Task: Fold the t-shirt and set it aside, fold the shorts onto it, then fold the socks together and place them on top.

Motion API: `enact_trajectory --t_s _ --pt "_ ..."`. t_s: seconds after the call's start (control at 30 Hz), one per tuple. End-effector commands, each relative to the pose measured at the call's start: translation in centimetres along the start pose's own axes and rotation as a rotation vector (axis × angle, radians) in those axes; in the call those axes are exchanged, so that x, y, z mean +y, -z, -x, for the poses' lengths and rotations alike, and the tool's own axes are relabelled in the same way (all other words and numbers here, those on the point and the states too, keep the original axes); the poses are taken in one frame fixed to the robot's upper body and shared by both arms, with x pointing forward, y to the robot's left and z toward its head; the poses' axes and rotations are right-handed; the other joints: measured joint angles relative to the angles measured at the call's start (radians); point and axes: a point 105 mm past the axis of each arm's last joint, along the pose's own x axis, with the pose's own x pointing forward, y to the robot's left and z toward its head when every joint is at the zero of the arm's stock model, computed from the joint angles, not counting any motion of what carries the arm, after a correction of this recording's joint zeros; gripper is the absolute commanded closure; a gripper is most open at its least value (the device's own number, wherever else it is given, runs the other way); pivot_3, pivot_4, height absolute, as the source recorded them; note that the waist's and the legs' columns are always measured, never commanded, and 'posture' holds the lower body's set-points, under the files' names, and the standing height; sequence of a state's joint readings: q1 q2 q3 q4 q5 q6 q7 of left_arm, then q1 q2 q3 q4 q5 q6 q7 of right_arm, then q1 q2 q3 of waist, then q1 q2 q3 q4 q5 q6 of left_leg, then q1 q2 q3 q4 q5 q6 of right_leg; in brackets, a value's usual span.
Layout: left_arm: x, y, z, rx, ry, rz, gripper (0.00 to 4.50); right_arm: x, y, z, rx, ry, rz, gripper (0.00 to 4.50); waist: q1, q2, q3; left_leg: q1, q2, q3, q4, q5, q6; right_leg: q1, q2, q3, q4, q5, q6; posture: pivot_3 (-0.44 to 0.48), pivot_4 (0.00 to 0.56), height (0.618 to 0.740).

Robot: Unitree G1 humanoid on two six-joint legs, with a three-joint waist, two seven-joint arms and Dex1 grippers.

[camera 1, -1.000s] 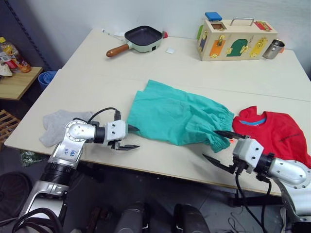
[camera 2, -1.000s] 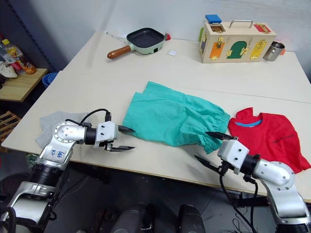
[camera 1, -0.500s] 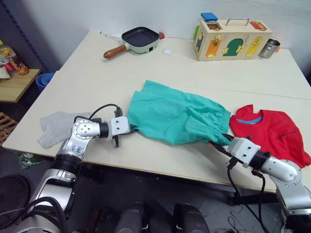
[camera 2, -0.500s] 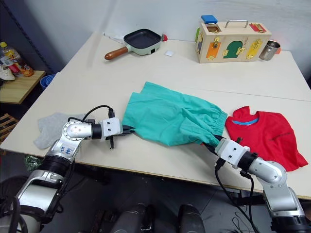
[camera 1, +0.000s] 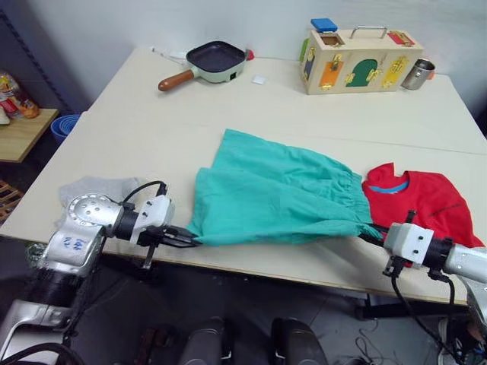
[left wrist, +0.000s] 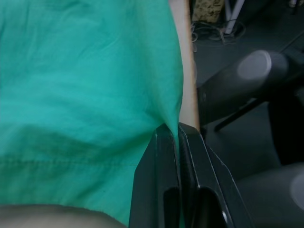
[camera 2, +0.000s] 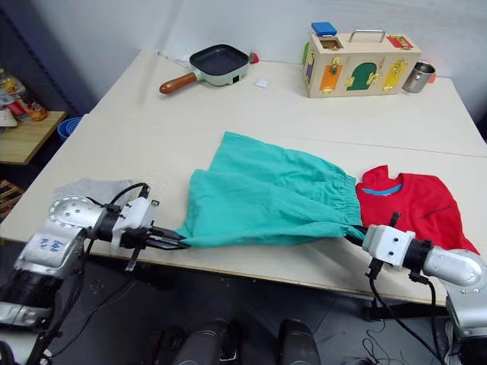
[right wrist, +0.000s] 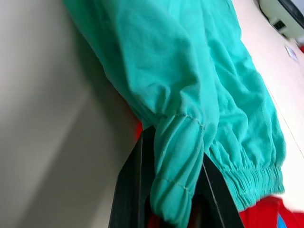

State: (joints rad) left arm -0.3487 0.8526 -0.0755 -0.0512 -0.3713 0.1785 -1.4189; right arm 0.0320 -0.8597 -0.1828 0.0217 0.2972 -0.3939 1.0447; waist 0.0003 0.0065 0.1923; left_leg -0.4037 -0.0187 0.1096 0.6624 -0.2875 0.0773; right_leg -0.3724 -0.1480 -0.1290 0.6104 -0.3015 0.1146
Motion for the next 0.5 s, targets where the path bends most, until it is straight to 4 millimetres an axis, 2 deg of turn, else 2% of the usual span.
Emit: enact_trajectory --t_s 0.03,0.13,0.23,0.43,0.5 --pt "-1.3 -1.1 0.2 -0.018 -0.008 -0.006 4.50 0.6 -1.5 0.9 -0.099 -0.033 -0.126 4.47 0.001 0.000 0.000 0.000 0.000 0.000 0.000 -0.001 -0.001 0.000 0.000 0.000 0.000 0.000 0.000 0.000 0.150 0.740" --pt "-2.3 -0.8 0.2 -0.018 -0.025 0.029 4.50 1.3 -1.5 0.8 -0.093 -0.034 -0.212 4.47 -0.001 0.000 0.000 0.000 0.000 -0.001 -0.001 -0.002 -0.001 0.000 0.000 0.000 -0.001 0.000 0.000 0.000 0.150 0.740" --pt "-3.0 0.3 0.0 0.010 -0.061 0.051 4.50 0.8 -1.1 0.0 -0.023 0.069 -0.270 4.47 -0.002 0.001 0.000 0.000 0.000 -0.002 -0.001 -0.004 -0.005 -0.001 0.000 0.000 -0.001 0.000 0.000 0.000 0.150 0.740" --pt "-3.0 1.3 -0.2 0.017 -0.111 0.065 4.50 1.1 -0.6 -0.6 0.059 0.111 -0.308 4.47 0.004 0.001 0.000 -0.001 0.000 -0.001 -0.002 -0.005 -0.007 -0.003 0.000 0.000 0.000 0.000 -0.001 0.000 0.150 0.740" --pt "-2.9 1.5 -0.1 0.021 -0.113 0.065 4.50 1.0 -0.5 -0.6 0.068 0.127 -0.315 4.47 0.016 -0.001 -0.001 0.000 0.002 0.005 -0.001 -0.006 -0.009 -0.012 0.000 0.006 0.002 -0.001 -0.002 0.000 0.150 0.740"
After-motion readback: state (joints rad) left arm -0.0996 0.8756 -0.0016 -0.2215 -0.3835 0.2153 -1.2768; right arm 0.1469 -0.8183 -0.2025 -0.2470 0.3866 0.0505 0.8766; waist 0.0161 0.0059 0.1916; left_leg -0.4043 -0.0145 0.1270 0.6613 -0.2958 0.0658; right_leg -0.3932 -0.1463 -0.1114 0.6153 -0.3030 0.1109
